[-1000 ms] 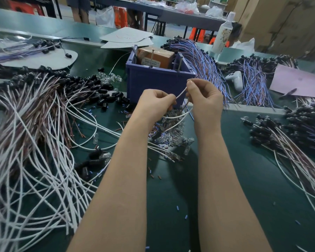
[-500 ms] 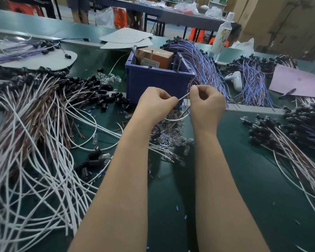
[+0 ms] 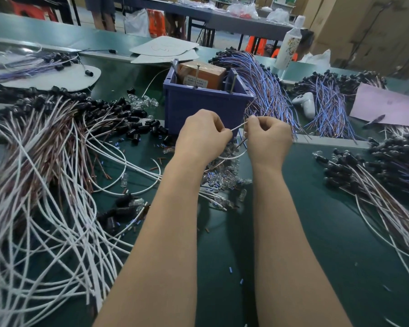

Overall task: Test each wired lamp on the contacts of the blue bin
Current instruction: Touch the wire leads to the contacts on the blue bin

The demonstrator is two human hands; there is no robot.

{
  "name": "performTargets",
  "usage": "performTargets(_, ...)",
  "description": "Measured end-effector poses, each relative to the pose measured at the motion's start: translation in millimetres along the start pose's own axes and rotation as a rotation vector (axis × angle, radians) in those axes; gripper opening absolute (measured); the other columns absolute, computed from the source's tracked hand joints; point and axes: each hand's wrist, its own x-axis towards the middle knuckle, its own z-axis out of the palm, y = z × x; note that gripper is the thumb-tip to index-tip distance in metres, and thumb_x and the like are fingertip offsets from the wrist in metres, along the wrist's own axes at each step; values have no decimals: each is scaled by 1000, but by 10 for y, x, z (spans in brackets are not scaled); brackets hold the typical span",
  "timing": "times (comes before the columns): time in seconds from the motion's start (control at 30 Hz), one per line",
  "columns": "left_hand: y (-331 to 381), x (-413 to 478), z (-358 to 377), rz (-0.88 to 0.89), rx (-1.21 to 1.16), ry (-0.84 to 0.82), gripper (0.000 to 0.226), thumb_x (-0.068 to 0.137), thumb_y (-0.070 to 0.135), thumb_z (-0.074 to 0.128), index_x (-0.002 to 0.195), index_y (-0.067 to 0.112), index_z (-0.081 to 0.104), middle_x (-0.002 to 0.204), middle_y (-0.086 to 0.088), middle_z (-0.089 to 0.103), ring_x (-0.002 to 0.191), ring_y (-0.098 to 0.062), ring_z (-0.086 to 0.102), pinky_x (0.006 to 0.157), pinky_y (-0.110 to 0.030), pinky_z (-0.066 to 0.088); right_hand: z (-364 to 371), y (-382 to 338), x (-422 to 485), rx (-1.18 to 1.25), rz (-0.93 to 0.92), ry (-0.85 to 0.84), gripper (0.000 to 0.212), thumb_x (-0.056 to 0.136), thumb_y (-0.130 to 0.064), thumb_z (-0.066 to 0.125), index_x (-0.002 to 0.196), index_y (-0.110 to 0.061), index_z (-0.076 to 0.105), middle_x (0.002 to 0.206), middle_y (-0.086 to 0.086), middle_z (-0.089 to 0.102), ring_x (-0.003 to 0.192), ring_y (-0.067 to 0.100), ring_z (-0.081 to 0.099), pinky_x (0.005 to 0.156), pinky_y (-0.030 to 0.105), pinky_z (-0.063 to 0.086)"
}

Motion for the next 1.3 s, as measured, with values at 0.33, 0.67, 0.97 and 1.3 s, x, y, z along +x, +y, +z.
performTargets(0.33, -62, 30, -45, -80, -232, -52, 24, 86, 12, 56, 64, 19, 64, 52, 10, 65, 55, -3, 54, 55, -21, 41, 3, 58, 42, 531, 259, -84, 24, 97, -4, 45, 86, -5, 66, 71, 1, 61, 58, 5, 51, 58, 16, 45)
performTargets(0.67, -161, 90, -87, -170, -436, 456, 21, 94, 15, 47, 74, 20, 51, 52, 6, 61, 36, 3, 50, 51, -17, 41, 67, -102, -54, 160, -93, -102, 41, 95, -7, 48, 136, -15, 43, 86, -4, 71, 69, 10, 56, 75, 28, 50)
performTargets(0.97, -206, 143, 25, -256, -481, 500, 22, 96, 17, 43, 96, 4, 60, 50, 3, 59, 37, 6, 49, 56, -18, 41, 142, -127, -66, 77, -88, -118, 26, 94, -10, 52, 120, -9, 56, 85, -1, 70, 76, 22, 66, 85, 40, 52)
performTargets(1.3, -166, 201, 61, -408, -834, 556, 23, 92, 17, 49, 69, 13, 50, 34, 9, 52, 37, -5, 44, 56, -24, 37, 205, -184, -70, 61, -85, -130, 26, 93, -10, 53, 118, -12, 58, 86, 4, 70, 81, 25, 66, 85, 43, 50)
